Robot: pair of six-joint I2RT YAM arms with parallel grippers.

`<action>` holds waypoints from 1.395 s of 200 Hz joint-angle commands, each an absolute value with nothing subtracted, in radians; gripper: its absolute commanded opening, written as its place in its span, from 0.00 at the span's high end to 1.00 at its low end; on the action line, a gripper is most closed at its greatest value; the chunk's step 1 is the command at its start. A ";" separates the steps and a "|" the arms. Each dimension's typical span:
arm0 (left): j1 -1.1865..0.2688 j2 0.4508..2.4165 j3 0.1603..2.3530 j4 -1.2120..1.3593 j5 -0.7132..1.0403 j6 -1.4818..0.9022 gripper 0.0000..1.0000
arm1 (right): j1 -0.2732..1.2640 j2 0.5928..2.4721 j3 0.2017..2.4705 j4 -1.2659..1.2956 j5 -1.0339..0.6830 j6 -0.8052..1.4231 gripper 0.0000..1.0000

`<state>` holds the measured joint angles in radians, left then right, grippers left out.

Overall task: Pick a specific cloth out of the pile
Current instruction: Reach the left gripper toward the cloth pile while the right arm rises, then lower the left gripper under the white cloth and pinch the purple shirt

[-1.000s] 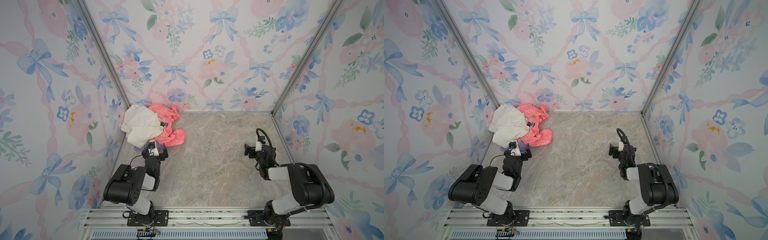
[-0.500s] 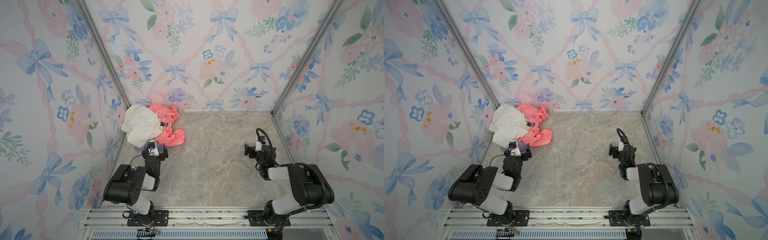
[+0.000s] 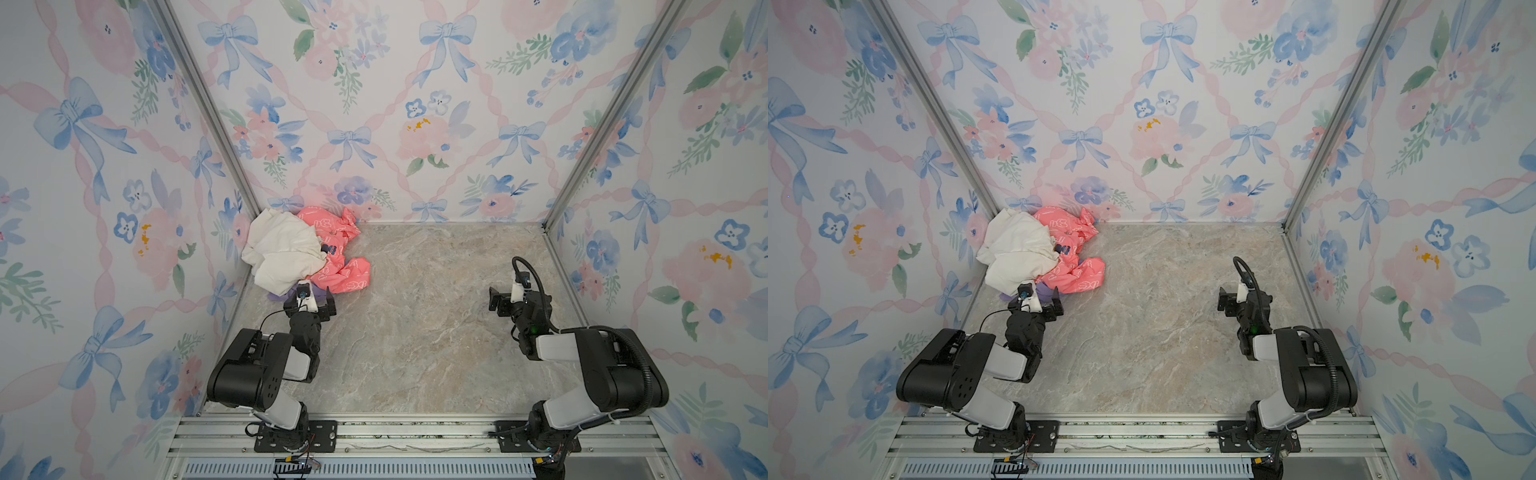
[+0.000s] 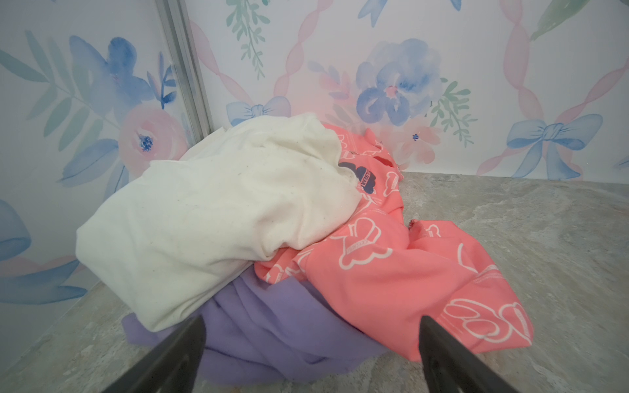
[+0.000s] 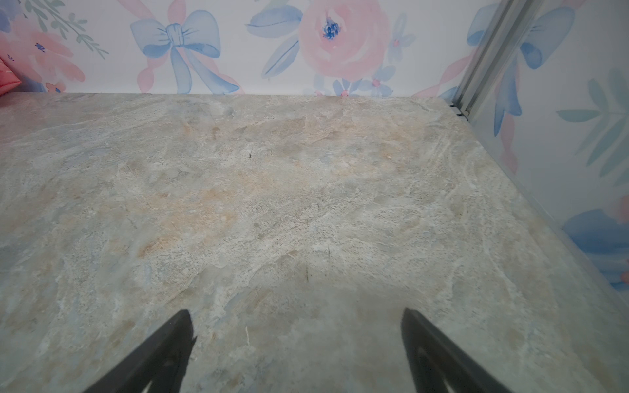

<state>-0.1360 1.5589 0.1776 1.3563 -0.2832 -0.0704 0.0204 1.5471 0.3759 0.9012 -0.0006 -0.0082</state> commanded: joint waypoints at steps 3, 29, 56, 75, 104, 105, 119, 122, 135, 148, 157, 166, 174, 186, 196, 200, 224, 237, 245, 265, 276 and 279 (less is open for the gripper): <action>-0.130 1.555 0.182 1.374 -0.291 -0.058 0.02 | 0.027 1.546 0.389 0.910 0.010 -0.007 0.03; -0.166 1.514 0.183 1.355 -0.358 -0.031 0.02 | 0.090 1.464 0.430 0.780 0.112 -0.049 0.03; -0.246 1.380 0.211 1.177 -0.533 -0.024 0.02 | 0.166 1.312 0.602 0.386 0.205 -0.068 0.03; -0.288 1.274 0.284 0.939 -0.613 -0.066 0.02 | 0.220 1.284 0.755 0.190 0.225 -0.043 0.03; -0.304 1.153 0.502 0.444 -0.640 -0.251 0.02 | 0.278 1.355 1.047 -0.127 0.186 0.041 0.03; -0.305 1.151 0.510 0.426 -0.640 -0.257 0.02 | 0.280 1.359 1.056 -0.136 0.185 0.043 0.03; -0.305 1.125 0.619 0.213 -0.633 -0.353 0.02 | 0.307 1.401 1.156 -0.230 0.154 0.053 0.03; -0.304 1.122 0.643 0.169 -0.630 -0.371 0.02 | 0.312 1.410 1.180 -0.255 0.153 0.057 0.03; -0.304 1.112 0.748 0.014 -0.608 -0.450 0.02 | 0.323 1.439 1.265 -0.341 0.130 0.074 0.03; -0.303 1.108 0.824 -0.100 -0.570 -0.519 0.02 | 0.326 1.449 1.317 -0.392 0.116 0.101 0.03; -0.300 1.113 0.866 -0.169 -0.541 -0.572 0.02 | 0.325 1.450 1.335 -0.410 0.099 0.115 0.03; -0.288 1.122 0.902 -0.238 -0.506 -0.635 0.03 | 0.324 1.453 1.338 -0.415 0.082 0.127 0.03; -0.271 1.129 0.919 -0.282 -0.462 -0.690 0.04 | 0.325 1.460 1.341 -0.421 0.069 0.141 0.03; -0.235 1.136 0.924 -0.307 -0.383 -0.745 0.08 | 0.326 1.477 1.348 -0.436 0.045 0.162 0.03; -0.207 1.140 0.918 -0.313 -0.340 -0.782 0.11 | 0.334 1.489 1.349 -0.450 0.037 0.172 0.03; -0.196 1.143 0.915 -0.314 -0.326 -0.795 0.12 | 0.339 1.492 1.346 -0.453 0.041 0.173 0.03; -0.132 1.178 0.890 -0.317 -0.234 -0.871 0.14 | 0.371 1.494 1.309 -0.424 0.071 0.176 0.03; -0.091 1.202 0.872 -0.315 -0.170 -0.916 0.15 | 0.391 1.503 1.329 -0.454 0.090 0.188 0.03; -0.072 1.219 0.866 -0.315 -0.151 -0.930 0.16 | 0.403 1.512 1.355 -0.485 0.104 0.191 0.03; -0.031 1.286 0.880 -0.313 -0.138 -0.915 0.20 | 0.428 1.533 1.398 -0.525 0.120 0.182 0.03; 0.002 1.335 0.899 -0.312 -0.098 -0.915 0.21 | 0.435 1.540 1.404 -0.529 0.112 0.185 0.03; 0.012 1.352 0.906 -0.313 -0.082 -0.916 0.21 | 0.437 1.540 1.404 -0.530 0.109 0.188 0.03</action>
<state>-0.0376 1.2736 0.8772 -0.2871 -0.1875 -0.8799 0.4175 1.5188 1.3582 -0.4694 0.0929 0.1696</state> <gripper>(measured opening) 0.797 0.970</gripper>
